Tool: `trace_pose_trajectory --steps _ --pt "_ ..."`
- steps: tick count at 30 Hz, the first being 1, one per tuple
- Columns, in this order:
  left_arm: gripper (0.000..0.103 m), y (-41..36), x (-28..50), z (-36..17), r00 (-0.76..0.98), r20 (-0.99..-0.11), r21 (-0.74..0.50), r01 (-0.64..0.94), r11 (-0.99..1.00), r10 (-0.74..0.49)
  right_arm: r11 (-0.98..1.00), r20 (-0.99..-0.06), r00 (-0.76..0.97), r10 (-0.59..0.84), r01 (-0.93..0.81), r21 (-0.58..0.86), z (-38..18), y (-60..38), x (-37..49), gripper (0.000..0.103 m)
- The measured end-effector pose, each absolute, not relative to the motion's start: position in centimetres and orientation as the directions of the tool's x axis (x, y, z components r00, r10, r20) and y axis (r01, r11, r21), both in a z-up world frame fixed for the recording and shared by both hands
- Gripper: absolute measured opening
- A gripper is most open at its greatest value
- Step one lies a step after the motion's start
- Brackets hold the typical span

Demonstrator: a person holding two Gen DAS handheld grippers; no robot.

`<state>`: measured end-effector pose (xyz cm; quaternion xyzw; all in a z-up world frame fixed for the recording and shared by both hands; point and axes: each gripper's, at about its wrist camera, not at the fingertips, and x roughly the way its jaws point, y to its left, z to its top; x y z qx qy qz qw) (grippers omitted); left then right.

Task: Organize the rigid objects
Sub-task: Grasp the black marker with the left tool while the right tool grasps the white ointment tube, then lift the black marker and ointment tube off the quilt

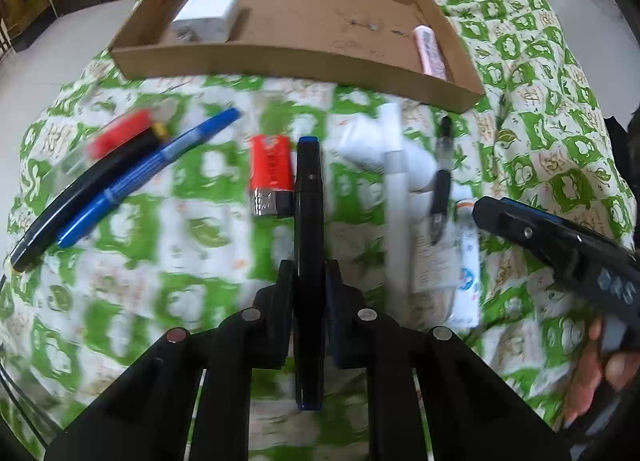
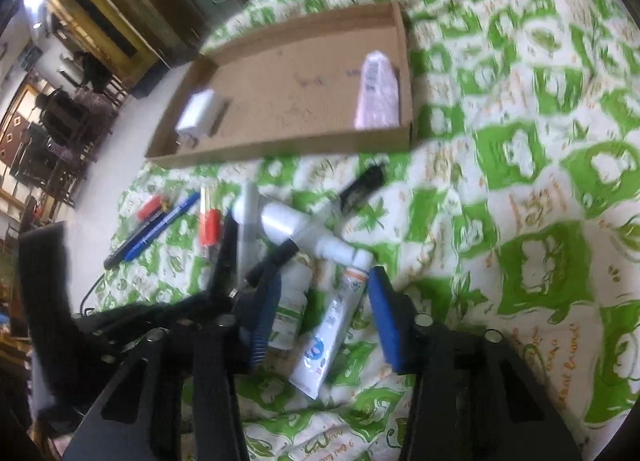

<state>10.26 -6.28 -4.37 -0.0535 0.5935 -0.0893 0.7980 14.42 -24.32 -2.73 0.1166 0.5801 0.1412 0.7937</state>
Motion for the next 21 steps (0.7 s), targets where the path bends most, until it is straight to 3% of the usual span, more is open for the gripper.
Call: trace_pose_trajectory --steps 3,8,21 --pt "0.012 -5.2 9.9 -5.4 0.265 -0.928 -0.249 0.074 0.966 -0.26 0.934 -0.904 0.237 0.355 -0.059 0.352 -3.9 -24.3 15.0 0.034" --pt "0.012 -5.0 9.3 -5.5 0.273 -0.929 -0.236 0.086 0.968 -0.251 0.936 -0.926 0.146 0.349 -0.016 0.35 -6.1 -24.0 16.0 0.025" --pt "0.015 -4.3 9.9 -6.1 0.239 -0.926 -0.288 0.056 0.956 -0.293 0.948 -0.933 0.165 0.319 -0.059 0.314 -5.8 -23.1 15.1 0.017"
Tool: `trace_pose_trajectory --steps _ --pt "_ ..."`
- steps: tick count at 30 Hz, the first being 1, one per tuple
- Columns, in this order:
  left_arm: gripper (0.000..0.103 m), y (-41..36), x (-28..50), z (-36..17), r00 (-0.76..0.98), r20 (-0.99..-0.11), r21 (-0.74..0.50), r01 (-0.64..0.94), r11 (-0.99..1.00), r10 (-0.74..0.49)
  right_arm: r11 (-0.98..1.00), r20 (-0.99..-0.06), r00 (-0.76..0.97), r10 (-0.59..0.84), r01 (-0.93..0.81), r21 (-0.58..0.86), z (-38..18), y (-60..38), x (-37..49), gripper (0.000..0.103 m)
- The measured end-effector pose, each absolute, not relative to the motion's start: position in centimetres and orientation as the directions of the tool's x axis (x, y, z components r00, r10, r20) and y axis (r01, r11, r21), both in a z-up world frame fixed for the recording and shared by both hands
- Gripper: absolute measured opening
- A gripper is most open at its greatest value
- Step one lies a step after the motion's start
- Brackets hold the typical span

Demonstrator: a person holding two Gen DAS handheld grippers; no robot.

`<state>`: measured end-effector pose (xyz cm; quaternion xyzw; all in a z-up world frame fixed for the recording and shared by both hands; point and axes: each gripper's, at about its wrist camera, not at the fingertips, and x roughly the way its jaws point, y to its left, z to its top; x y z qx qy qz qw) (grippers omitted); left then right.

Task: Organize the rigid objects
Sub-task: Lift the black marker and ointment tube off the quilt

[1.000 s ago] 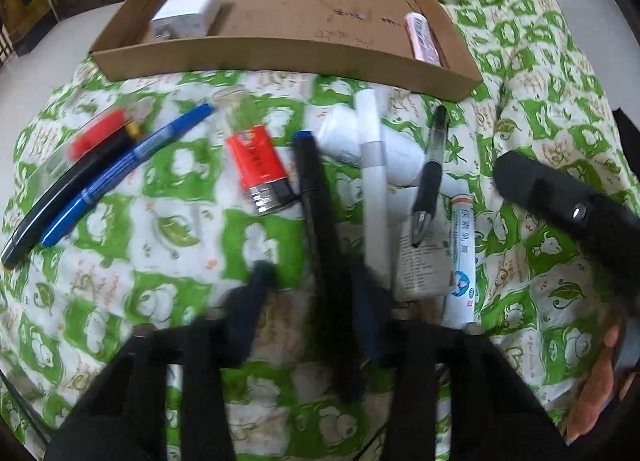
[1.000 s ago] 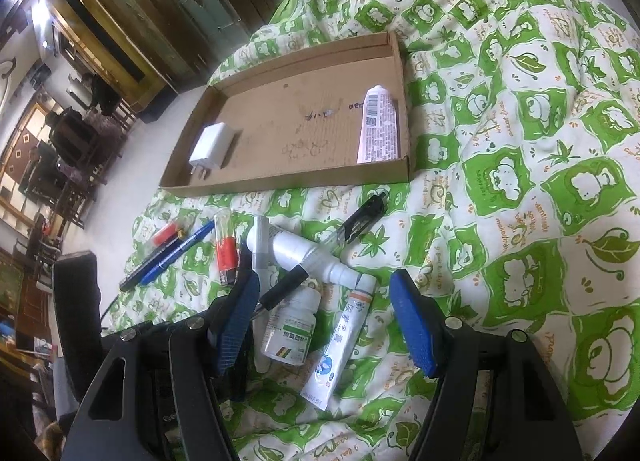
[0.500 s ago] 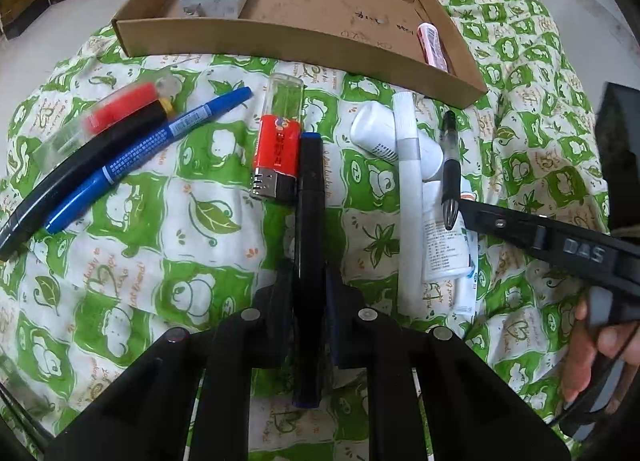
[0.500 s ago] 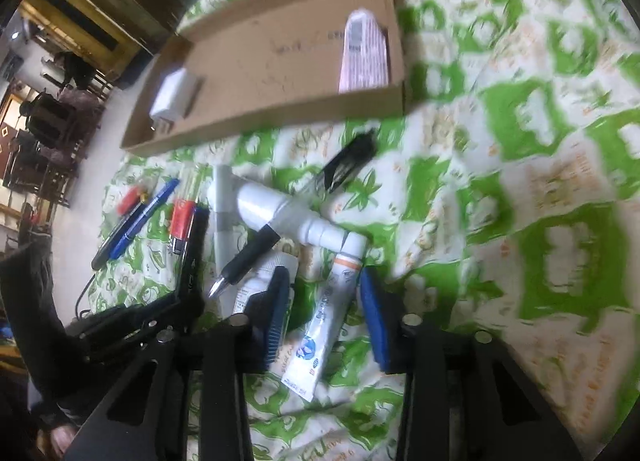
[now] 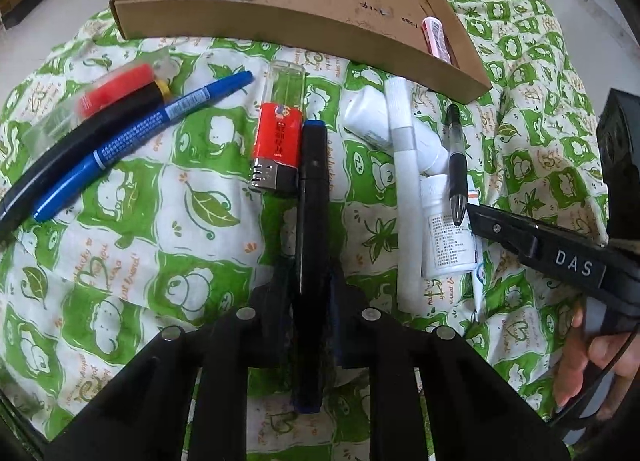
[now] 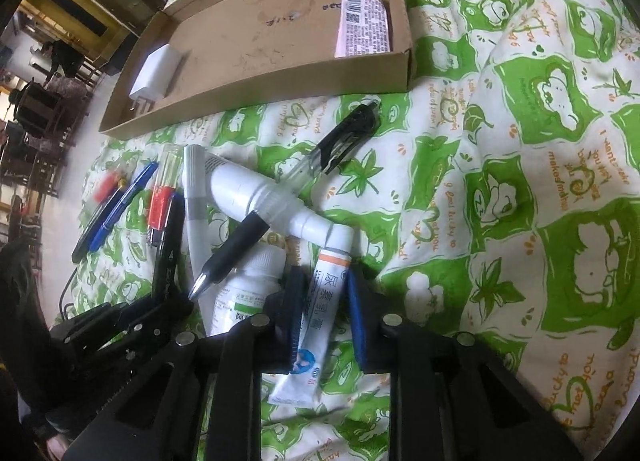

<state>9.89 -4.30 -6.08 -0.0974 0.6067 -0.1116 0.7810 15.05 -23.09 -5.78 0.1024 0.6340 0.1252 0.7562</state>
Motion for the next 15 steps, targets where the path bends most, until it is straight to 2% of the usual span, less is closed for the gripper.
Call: trace_pose_trajectory --steps 8,15 --pt "0.015 -4.3 9.3 -5.0 0.31 -0.914 -0.255 0.066 0.965 -0.263 0.951 -0.934 0.178 0.309 -0.08 0.3 -5.5 -22.4 14.0 0.014" --pt "0.015 -4.8 10.3 -5.7 0.283 -0.921 -0.265 0.046 0.963 -0.267 0.955 -0.941 0.162 0.296 -0.082 0.286 -6.2 -21.7 14.8 0.014"
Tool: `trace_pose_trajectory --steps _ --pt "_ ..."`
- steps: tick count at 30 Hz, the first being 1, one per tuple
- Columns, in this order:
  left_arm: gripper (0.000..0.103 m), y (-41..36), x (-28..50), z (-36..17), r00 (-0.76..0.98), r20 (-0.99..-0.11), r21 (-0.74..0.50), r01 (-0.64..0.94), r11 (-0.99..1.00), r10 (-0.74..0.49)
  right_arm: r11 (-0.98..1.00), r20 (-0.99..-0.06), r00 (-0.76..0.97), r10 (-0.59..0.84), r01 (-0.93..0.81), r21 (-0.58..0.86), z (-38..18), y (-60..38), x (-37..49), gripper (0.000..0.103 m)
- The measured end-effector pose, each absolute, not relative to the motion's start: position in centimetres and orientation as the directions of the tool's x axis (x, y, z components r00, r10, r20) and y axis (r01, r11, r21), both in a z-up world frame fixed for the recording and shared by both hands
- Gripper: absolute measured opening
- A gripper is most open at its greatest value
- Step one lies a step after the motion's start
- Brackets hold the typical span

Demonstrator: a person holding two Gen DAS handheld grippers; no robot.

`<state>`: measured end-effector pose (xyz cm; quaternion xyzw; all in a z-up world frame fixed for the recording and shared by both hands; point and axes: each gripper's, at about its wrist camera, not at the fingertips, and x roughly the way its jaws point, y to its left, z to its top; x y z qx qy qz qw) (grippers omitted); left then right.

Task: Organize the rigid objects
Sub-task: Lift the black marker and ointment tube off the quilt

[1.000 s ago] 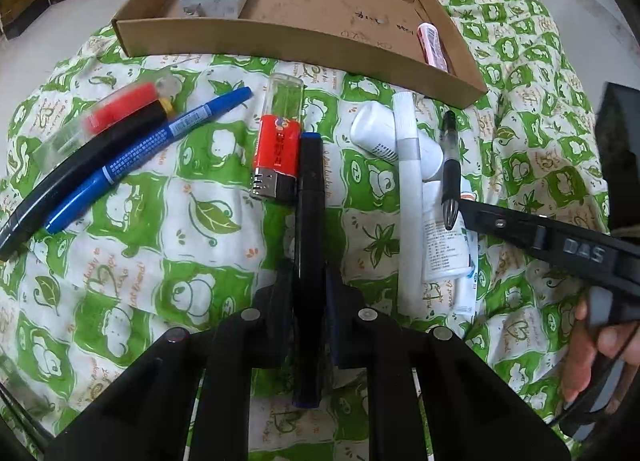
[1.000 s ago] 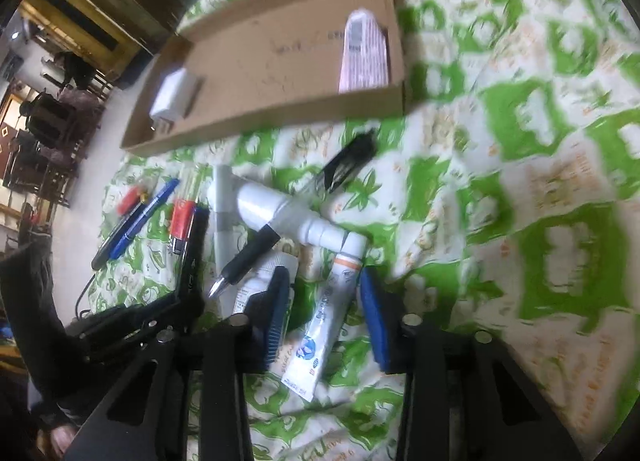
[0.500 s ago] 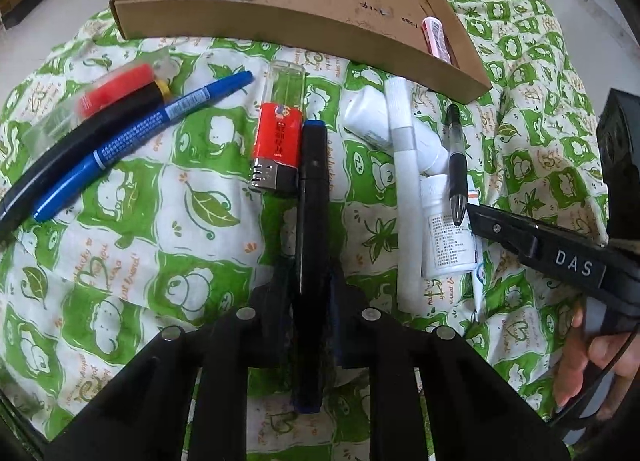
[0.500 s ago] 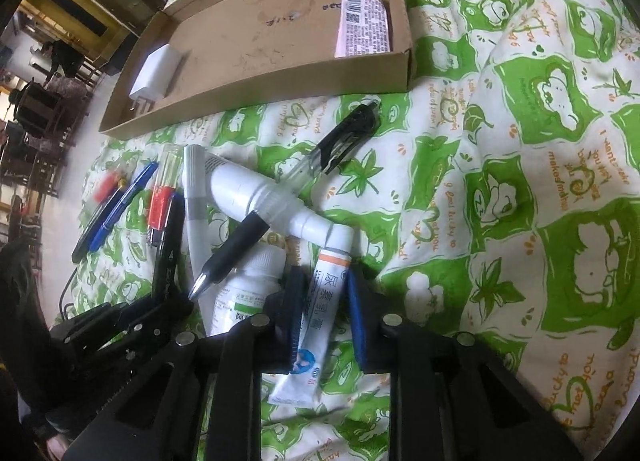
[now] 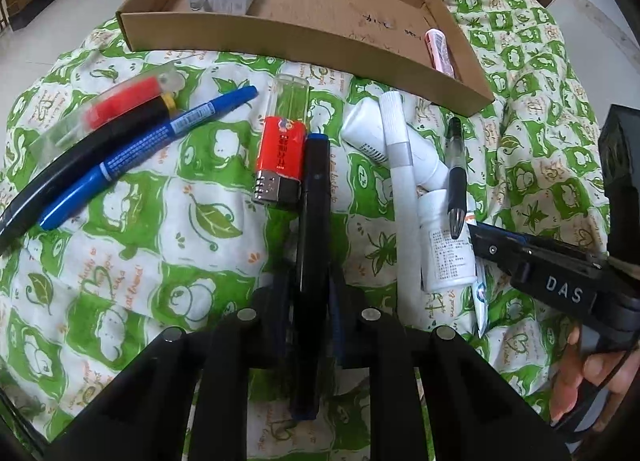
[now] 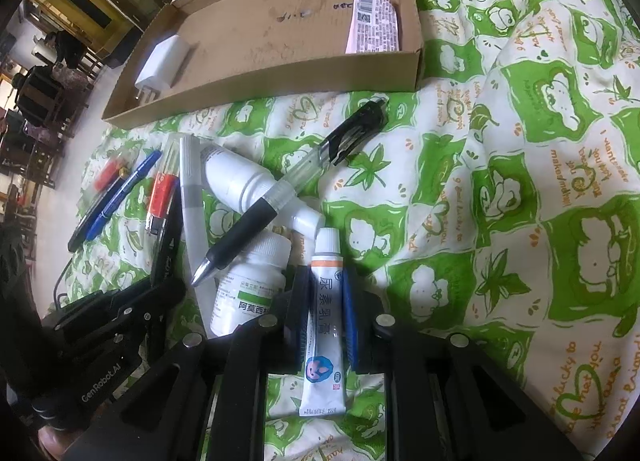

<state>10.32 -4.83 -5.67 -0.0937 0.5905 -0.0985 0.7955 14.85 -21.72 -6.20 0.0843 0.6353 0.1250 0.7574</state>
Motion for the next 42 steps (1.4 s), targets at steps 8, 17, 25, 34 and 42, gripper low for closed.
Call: trace_pose_trajectory --steps 8,17,25,34,42 --pt "0.013 -3.7 10.8 -5.0 0.358 -0.881 -0.33 0.003 0.944 -0.309 0.942 -0.92 0.204 0.335 -0.067 0.329 -5.3 -22.3 14.9 0.014" --pt "0.012 -2.6 10.0 -4.8 0.414 -0.847 -0.356 0.023 0.934 -0.333 0.925 -0.865 0.332 0.376 -0.079 0.372 -2.2 -23.7 14.2 0.014" --pt "0.012 -2.1 9.4 -4.1 0.449 -0.836 -0.336 0.037 0.941 -0.316 0.922 -0.85 0.362 0.384 -0.097 0.375 -1.7 -23.7 14.3 0.014" --pt "0.012 -2.7 9.8 -4.1 0.449 -0.86 -0.264 0.019 0.964 -0.244 0.916 -0.842 0.364 0.398 -0.105 0.388 -1.6 -23.4 14.3 0.014" --pt "0.012 -3.1 9.8 -3.3 0.463 -0.866 -0.199 0.024 0.98 -0.187 0.916 -0.829 0.392 0.398 -0.12 0.383 -0.8 -23.5 13.9 0.014"
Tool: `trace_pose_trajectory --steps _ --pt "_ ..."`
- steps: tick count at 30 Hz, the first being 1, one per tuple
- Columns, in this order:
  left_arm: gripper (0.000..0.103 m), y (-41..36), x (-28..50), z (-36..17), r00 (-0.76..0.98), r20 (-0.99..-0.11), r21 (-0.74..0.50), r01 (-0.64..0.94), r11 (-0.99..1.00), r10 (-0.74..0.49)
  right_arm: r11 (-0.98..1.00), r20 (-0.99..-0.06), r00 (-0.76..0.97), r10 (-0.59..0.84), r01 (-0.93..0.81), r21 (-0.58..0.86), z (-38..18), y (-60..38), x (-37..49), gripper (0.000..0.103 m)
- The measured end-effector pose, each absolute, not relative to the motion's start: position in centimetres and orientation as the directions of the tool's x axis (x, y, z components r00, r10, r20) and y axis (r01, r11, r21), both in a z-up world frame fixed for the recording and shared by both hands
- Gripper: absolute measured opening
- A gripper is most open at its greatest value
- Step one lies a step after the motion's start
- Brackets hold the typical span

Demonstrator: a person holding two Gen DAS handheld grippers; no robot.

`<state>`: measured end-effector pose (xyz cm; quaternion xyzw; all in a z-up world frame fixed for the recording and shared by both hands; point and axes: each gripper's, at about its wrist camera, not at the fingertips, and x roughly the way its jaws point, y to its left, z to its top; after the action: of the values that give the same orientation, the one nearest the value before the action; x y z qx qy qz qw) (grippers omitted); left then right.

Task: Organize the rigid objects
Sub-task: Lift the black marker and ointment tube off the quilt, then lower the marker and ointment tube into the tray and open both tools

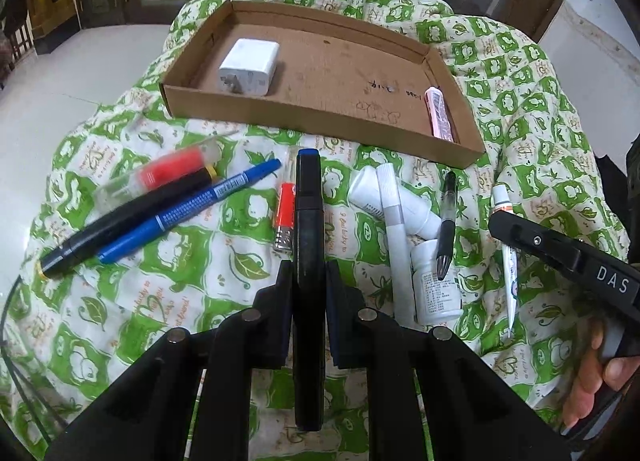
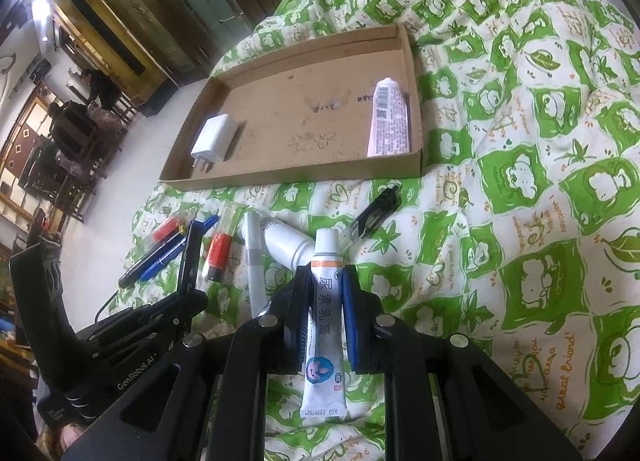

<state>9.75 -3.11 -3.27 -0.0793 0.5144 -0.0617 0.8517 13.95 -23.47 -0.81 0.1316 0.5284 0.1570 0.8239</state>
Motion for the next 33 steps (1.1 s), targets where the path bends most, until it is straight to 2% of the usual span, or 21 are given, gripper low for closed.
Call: trace_pose_trajectory --steps 33 --pt "0.012 -4.8 14.0 0.0 0.493 -0.859 -0.11 0.083 0.99 -0.137 0.907 -0.802 0.426 0.42 -0.153 0.393 1.0 -23.2 17.1 0.014"
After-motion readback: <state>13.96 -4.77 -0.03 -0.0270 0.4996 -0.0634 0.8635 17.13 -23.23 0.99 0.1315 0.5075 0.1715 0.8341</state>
